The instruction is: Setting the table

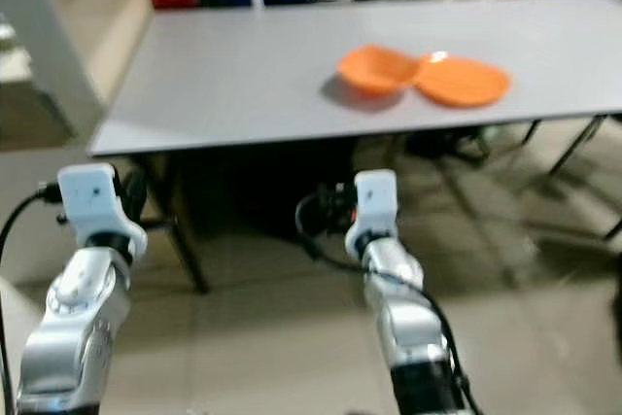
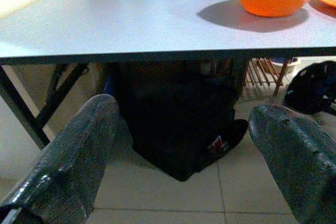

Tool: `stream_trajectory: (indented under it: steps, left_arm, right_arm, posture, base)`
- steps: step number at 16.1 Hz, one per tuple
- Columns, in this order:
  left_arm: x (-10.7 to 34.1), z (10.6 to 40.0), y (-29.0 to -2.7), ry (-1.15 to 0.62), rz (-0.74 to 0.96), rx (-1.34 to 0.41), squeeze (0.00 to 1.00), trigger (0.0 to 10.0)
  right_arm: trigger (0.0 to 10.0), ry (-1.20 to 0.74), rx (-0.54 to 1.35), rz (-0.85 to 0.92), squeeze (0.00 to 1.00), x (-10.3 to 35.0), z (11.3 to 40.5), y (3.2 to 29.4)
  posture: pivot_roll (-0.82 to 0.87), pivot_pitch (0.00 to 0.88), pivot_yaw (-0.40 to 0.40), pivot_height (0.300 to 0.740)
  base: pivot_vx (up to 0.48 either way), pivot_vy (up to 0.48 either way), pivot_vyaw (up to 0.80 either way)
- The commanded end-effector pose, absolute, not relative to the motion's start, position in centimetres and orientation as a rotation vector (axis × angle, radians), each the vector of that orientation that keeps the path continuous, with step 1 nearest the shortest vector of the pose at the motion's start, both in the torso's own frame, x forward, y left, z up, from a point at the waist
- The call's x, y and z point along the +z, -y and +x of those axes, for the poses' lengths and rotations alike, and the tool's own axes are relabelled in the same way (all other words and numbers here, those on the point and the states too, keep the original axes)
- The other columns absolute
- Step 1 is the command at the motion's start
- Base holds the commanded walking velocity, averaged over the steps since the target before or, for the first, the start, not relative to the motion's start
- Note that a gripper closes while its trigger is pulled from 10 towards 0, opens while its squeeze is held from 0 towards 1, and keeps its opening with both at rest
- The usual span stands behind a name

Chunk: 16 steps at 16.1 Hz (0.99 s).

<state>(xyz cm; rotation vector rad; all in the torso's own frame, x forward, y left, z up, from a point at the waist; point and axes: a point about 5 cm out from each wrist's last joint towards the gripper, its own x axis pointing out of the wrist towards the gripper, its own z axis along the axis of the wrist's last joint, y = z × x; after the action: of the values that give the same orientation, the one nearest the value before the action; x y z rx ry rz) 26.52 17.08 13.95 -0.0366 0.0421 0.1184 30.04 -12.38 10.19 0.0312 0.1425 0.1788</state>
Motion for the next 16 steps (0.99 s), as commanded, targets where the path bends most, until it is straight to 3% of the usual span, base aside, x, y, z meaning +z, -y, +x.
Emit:
stream_trajectory:
  steps: [1, 4, 5, 16]
  left_arm:
    - [14.1, 26.7, -16.7, -0.042, -0.035, 0.109, 0.00, 10.0]
    - [14.1, 26.7, -16.9, -0.049, -0.030, 0.112, 0.00, 10.0]
    - [14.1, 26.7, -16.9, -0.050, -0.029, 0.113, 0.00, 10.0]
    - [14.7, 26.6, -17.4, -0.024, 0.012, 0.102, 0.00, 10.0]
  right_arm:
    - [10.0, -0.149, 0.137, 0.019, 0.00, 10.1, 30.1, 13.4]
    - [10.0, -0.164, 0.152, -0.020, 0.00, 9.7, 30.0, 12.9]
    - [10.0, -0.162, 0.155, -0.006, 1.00, 9.7, 29.9, 12.8]
    - [10.0, -0.156, 0.183, 0.010, 1.00, 9.7, 30.1, 11.9]
  posture:
    - [-0.11, 0.011, 0.050, 0.740]
    - [-0.11, 0.013, 0.053, 0.740]
    - [-0.11, 0.014, 0.055, 0.740]
    - [-0.08, 0.003, 0.063, 0.740]
  base:
    - [0.000, 0.480, 0.00]
    - [0.000, 0.480, 0.00]
    - [0.000, 0.480, 0.00]
    - [0.000, 0.480, 0.00]
